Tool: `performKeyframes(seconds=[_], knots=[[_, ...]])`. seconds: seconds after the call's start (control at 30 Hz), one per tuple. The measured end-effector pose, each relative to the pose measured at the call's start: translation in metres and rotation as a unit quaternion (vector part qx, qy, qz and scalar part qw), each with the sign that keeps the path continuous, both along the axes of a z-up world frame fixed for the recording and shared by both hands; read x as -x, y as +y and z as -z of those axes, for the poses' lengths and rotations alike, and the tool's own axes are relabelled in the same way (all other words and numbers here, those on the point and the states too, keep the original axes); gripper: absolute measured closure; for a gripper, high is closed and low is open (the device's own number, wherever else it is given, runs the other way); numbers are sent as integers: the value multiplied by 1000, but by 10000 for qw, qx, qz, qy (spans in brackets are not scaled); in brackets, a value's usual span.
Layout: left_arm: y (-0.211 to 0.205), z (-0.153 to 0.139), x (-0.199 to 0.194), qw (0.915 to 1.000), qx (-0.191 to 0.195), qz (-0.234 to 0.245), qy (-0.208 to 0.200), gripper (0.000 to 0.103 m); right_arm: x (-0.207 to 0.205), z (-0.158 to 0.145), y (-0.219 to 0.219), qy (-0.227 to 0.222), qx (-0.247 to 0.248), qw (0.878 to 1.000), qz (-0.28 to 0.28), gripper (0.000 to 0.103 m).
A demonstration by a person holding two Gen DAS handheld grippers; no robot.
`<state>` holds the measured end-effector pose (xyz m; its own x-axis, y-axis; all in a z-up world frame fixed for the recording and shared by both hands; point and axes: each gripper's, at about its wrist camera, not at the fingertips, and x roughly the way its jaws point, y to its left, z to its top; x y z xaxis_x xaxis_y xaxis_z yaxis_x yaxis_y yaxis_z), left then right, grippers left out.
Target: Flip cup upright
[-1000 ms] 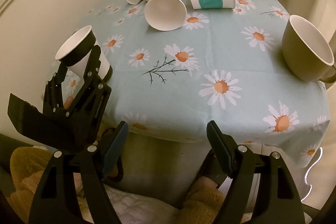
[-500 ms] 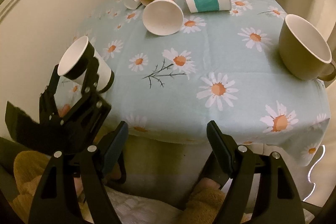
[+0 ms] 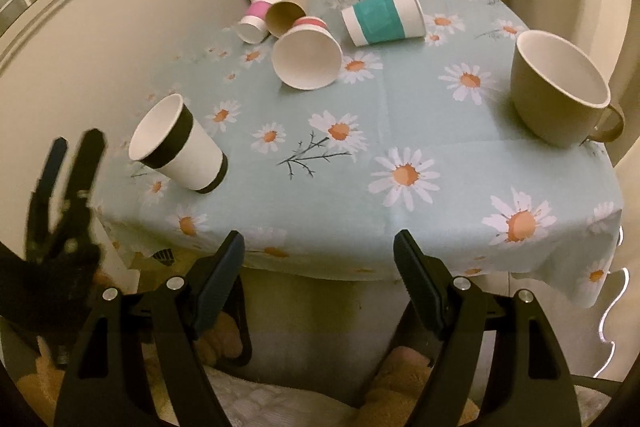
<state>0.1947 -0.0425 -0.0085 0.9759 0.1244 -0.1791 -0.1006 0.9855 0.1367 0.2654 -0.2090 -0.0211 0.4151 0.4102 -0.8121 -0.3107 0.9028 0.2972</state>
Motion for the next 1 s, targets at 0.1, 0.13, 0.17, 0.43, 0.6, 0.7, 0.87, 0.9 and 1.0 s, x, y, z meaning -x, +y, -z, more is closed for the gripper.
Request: performKeyframes(seconds=[0.1, 0.13, 0.17, 0.43, 0.6, 0.7, 0.87, 0.9, 1.0], knots=[[3, -22, 11, 9996, 134, 196, 136, 7, 11, -7, 3, -238, 24, 9997, -15, 27], [5, -27, 13, 9994, 166, 239, 192, 7, 15, -9, 4, -316, 26, 9995, -26, 27], [7, -32, 17, 9989, 202, 292, 291, 7, 18, -11, 4, -374, 16, 9993, -37, 27], [31, -43, 60, 9938, 591, 599, 725, 7, 46, -25, 10, -960, 63, 9953, -59, 27], [44, -37, 90, 9920, 696, 595, 868, 7, 74, -34, 10, -1332, 46, 9911, 17, 27], [49, -34, 110, 9919, 755, 591, 837, 7, 98, -38, 11, -1512, -46, 9885, -17, 24], [56, -30, 140, 9909, 852, 672, 798, 7, 147, -44, 20, -1945, -31, 9805, -290, 22], [58, -29, 146, 9908, 865, 666, 803, 7, 154, -44, 22, -2002, 0, 9792, -339, 22], [61, -30, 162, 9895, 985, 655, 825, 7, 176, -47, 23, -2163, -34, 9753, -452, 22]])
